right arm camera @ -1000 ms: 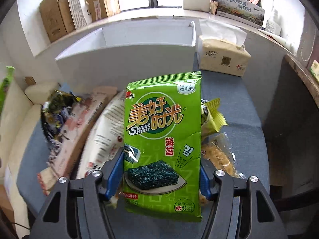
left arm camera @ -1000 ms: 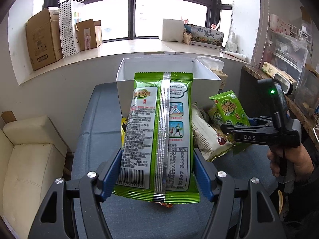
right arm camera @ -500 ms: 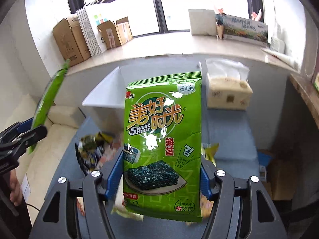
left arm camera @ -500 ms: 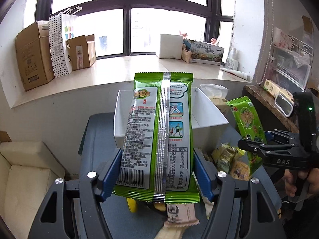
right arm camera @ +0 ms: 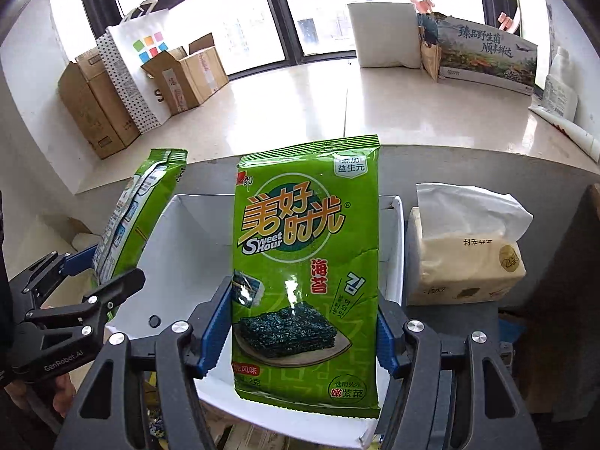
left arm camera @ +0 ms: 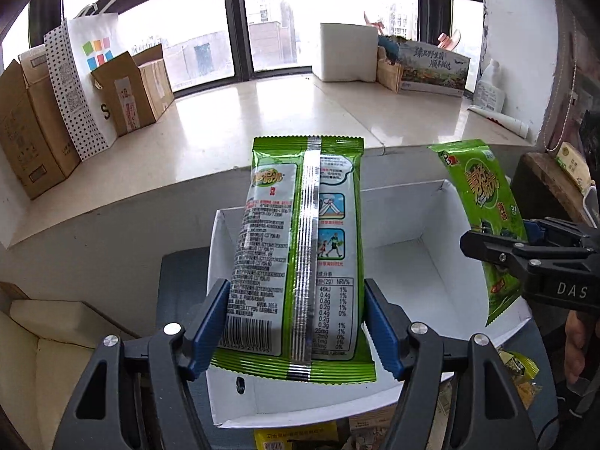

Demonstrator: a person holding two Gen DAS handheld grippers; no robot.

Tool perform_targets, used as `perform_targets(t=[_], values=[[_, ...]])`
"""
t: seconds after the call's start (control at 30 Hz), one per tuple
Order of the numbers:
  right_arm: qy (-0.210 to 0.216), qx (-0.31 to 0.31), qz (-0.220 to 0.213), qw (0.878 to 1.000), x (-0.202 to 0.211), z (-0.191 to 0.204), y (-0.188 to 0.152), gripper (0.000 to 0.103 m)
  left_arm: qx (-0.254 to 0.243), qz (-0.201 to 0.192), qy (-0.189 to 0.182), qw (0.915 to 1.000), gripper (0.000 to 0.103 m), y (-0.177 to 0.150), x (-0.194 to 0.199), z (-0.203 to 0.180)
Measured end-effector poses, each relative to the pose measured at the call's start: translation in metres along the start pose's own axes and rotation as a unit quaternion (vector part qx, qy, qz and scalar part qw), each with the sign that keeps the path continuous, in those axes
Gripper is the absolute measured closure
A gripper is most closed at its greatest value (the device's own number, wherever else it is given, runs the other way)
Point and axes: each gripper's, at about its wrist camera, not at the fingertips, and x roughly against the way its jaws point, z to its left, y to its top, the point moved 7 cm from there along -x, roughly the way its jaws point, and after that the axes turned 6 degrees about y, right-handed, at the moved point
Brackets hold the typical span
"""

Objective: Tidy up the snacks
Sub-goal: 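Carry both packs into the white box and open both tools, then grasp the white rice-cracker bag with right tool while left tool grasps pink bar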

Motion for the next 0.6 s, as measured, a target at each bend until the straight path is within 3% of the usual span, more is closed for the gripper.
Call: perform_targets(t=[0.03, 0.07, 0.1, 0.13, 0.23, 0.33, 0.47, 0.6], values=[[0.001, -0.005, 0.001, 1.000, -0.004, -0.004, 0.000, 0.027, 0.001, 0.007, 0.004, 1.0000, 0.022, -0.002, -0.006, 0.000], [0.005, -0.015, 0.002, 1.000, -0.006, -0.008, -0.002, 0.010, 0.004, 0.010, 0.006, 0.9999, 0.015, -0.005, -0.010, 0.000], [0.007, -0.032, 0.000, 0.999, -0.007, -0.015, -0.004, 0.003, 0.004, 0.011, 0.005, 0.9999, 0.000, -0.008, -0.013, 0.001], [0.010, -0.046, -0.005, 0.999, -0.007, -0.020, -0.005, 0.000, 0.007, 0.003, 0.007, 0.9999, 0.000, -0.010, -0.013, 0.002], [0.022, -0.075, -0.002, 0.997, -0.006, -0.032, -0.010, 0.000, 0.016, 0.000, 0.014, 0.9998, 0.000, -0.018, -0.014, 0.012], [0.008, -0.068, -0.009, 0.998, 0.001, -0.036, -0.013, 0.000, 0.038, -0.005, 0.005, 0.9992, 0.000, -0.021, -0.010, 0.022], [0.027, -0.044, -0.062, 0.997, 0.031, -0.024, -0.009, 0.000, 0.046, -0.047, -0.020, 0.9976, 0.000, -0.019, 0.019, 0.026], [0.006, -0.008, -0.108, 0.994, 0.066, -0.007, -0.013, 0.000, 0.028, -0.062, -0.024, 0.9974, 0.000, -0.028, 0.057, 0.019]])
